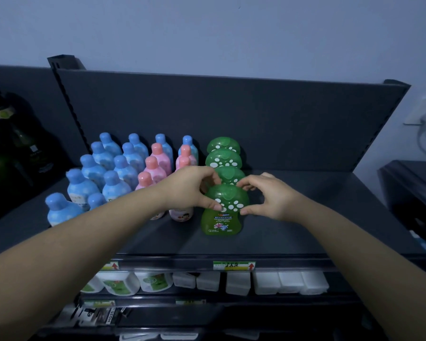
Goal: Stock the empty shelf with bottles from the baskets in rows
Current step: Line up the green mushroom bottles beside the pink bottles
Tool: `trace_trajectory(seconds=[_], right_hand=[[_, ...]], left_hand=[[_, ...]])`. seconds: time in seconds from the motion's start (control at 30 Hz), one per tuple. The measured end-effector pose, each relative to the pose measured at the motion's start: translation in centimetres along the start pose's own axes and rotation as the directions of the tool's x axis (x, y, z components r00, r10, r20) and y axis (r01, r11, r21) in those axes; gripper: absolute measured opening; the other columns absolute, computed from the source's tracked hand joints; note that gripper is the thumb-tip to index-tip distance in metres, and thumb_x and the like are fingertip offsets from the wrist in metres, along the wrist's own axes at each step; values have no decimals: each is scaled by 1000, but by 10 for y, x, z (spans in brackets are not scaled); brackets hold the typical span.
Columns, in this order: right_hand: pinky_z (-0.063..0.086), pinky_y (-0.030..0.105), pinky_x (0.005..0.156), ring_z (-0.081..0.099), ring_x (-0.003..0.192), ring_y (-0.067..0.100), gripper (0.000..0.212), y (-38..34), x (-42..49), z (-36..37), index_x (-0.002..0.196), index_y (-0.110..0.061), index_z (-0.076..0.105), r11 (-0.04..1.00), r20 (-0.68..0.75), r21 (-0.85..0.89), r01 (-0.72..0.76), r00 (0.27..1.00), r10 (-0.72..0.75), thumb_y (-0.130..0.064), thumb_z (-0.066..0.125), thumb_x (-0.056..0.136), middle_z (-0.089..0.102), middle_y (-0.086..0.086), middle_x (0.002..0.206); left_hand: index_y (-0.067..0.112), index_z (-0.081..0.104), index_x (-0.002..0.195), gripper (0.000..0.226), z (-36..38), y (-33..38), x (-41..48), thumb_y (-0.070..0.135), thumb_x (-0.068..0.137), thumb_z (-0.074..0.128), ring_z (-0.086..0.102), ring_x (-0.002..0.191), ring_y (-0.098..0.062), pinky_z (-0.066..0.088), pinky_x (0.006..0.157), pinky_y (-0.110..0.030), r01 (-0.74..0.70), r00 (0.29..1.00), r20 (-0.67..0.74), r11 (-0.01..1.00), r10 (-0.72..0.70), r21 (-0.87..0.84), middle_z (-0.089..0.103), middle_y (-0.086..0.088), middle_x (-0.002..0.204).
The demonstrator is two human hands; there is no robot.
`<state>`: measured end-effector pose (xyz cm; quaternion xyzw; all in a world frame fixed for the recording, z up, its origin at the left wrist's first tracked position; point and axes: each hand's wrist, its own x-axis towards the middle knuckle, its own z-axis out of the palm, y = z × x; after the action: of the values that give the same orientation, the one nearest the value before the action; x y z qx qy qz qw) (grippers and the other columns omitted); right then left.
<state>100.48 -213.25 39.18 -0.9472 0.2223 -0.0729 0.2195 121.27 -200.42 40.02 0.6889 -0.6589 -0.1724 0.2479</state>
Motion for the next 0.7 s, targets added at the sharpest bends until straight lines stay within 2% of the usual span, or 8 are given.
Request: trace_trajectory(seconds=[0.07,0.13,0.2,0.27,0.33,0.43,0.53,0.7], right_hand=[[39,9,80,49,102,-6,45,5,-1,-4,119,-34,59,994,2,106,-5,1000,5,-36,80,78,59,-19,107],[40,9,72,55,92,-3,34,11,2,-10,111,-32,62,973,-86,230,4,996,17,-29,78,82,62,-14,105],[40,9,72,57,88,4,30,17,9,-12,113,-29,63,977,-178,211,-20,982,59,-25,75,85,61,-10,108],[39,11,76,57,89,10,37,21,17,-9,120,-26,61,990,-194,107,-88,975,108,-26,74,86,58,-7,112],[41,19,80,56,91,12,47,20,23,-5,128,-25,58,988,-143,63,-144,978,152,-29,74,85,57,-8,114],[45,25,82,58,90,12,40,16,30,4,125,-24,61,987,-103,70,-148,983,155,-29,73,86,61,-10,107],[51,32,81,63,83,12,29,16,32,9,115,-24,64,984,-150,113,-138,977,154,-26,72,87,67,-11,99],[53,38,81,62,80,11,27,17,33,11,109,-24,64,985,-160,92,-149,974,162,-29,74,84,65,-14,91]], left_hand=[[18,67,103,32,-9,1,1,40,81,76,63,87,-2,49,77,-17,9,999,-38,1000,-8,14,69,10,97],[16,67,99,17,-20,2,7,33,93,65,64,90,-7,46,79,-18,29,990,-139,997,-19,66,69,11,94],[18,67,99,11,-28,1,15,27,92,66,62,87,-2,46,78,-16,43,983,-181,993,-23,106,63,19,86],[22,67,107,25,-28,-1,22,35,86,73,55,84,1,45,78,-16,62,993,-112,978,-40,201,57,23,85],[28,63,119,43,-22,-5,28,47,81,74,52,94,-8,42,87,-28,85,996,-48,927,-73,365,60,19,95],[29,62,120,43,-14,-14,36,48,82,70,54,94,-14,36,84,-35,67,998,-28,849,-61,524,66,14,96],[27,62,118,39,-11,-18,41,43,84,70,48,84,-12,28,79,-34,57,998,-38,850,-44,523,65,11,91],[27,59,124,43,-9,-22,43,43,85,70,46,84,-13,22,77,-33,57,998,-27,848,-50,527,65,11,95]])
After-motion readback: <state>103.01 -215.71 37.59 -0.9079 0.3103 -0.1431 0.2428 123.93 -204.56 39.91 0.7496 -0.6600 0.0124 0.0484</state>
